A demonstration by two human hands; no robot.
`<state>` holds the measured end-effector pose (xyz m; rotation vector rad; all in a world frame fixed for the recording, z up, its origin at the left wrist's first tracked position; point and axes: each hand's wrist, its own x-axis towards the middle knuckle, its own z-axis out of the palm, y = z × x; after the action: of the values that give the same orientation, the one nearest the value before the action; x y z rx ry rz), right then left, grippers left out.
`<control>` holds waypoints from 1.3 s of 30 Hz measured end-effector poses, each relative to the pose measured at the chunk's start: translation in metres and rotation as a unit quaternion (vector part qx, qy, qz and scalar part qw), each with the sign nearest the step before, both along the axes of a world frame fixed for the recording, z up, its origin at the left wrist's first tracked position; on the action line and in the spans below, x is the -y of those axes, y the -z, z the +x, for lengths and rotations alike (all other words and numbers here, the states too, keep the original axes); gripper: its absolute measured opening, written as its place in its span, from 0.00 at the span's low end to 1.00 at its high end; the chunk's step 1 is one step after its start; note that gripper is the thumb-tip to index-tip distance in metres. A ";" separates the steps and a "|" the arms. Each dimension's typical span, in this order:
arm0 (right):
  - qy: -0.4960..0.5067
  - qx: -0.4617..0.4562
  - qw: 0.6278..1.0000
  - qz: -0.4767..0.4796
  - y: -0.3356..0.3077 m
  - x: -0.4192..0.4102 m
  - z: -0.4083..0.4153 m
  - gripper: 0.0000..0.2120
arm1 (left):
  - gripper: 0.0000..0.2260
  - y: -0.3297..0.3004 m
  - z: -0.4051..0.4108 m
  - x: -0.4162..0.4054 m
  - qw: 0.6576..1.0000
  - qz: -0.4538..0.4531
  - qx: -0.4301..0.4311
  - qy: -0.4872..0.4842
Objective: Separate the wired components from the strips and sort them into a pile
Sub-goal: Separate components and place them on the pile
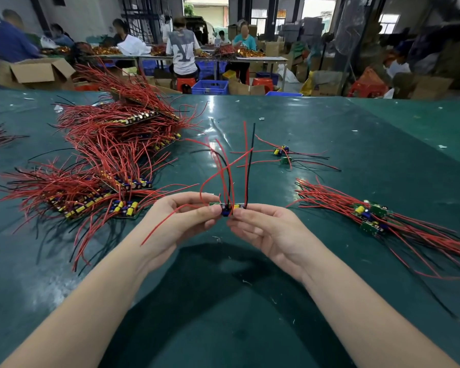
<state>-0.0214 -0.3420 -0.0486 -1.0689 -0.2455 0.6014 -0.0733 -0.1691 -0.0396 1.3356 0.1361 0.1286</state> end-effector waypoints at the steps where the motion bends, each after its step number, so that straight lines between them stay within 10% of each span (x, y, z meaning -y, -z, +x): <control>1: -0.009 -0.003 1.000 -0.004 -0.001 0.000 -0.001 0.14 | 0.11 0.000 0.000 -0.001 1.000 -0.006 -0.002 0.002; 39: -0.017 0.099 0.995 -0.029 -0.005 0.009 0.004 0.11 | 0.12 0.000 -0.001 0.005 0.998 0.040 0.052 0.008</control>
<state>-0.0169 -0.3506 -0.0435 -1.1844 -0.4213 0.5348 -0.0746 -0.1744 -0.0401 1.4057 0.0335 0.1909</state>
